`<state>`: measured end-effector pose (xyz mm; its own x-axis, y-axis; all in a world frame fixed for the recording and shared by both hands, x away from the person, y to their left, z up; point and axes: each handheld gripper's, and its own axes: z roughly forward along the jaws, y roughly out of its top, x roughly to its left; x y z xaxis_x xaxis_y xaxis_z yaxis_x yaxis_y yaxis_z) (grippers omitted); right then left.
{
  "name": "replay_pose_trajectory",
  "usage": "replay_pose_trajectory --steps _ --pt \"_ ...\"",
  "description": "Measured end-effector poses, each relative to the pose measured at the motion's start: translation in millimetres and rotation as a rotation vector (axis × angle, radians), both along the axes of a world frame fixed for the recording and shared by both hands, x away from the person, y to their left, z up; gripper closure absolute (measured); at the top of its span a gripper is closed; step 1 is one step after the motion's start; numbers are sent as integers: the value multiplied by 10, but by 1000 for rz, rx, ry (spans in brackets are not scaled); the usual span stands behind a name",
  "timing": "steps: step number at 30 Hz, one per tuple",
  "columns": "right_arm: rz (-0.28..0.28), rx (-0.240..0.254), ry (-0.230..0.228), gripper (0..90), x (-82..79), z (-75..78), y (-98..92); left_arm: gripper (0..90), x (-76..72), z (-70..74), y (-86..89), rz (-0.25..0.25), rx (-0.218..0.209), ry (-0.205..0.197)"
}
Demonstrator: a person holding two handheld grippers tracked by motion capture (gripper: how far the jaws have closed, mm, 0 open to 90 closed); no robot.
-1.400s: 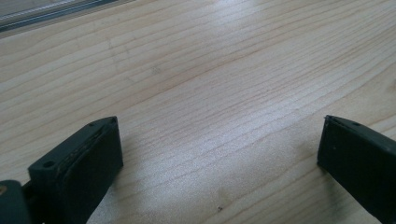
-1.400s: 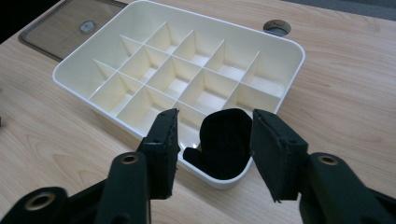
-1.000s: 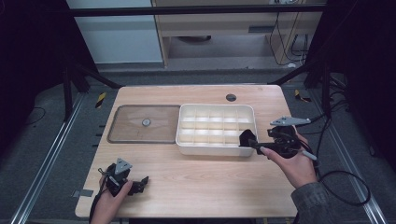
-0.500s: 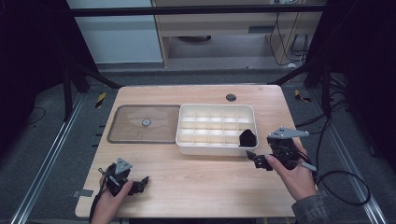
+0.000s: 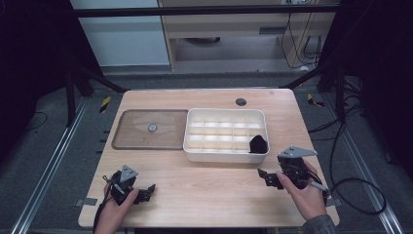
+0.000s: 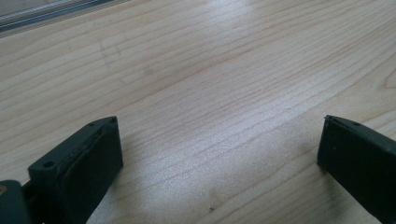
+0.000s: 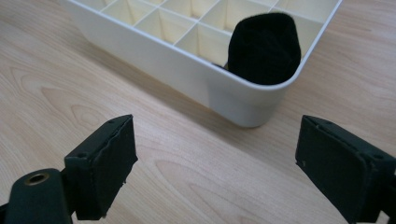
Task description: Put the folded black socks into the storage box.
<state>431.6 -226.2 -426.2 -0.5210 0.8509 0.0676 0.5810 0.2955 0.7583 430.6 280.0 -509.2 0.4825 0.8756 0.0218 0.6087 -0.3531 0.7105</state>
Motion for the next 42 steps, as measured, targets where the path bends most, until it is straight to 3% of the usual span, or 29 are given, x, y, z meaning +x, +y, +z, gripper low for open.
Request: replay_pose_trajectory --steps 10,26,35,37,42 --pt "44 -60 -6 144 -80 -338 29 0 -2 2 -1 -1 3 2" --pt "47 -48 23 144 -81 -543 69 0 -4 2 -5 -1 0 5" --pt "25 -52 21 137 -66 -682 69 0 -4 1 -5 0 -1 5" --pt "-2 -39 2 127 -54 -730 64 0 -4 1 -5 0 -2 4" --pt "-25 -25 5 125 -35 -791 73 0 -4 1 -5 0 -1 5"
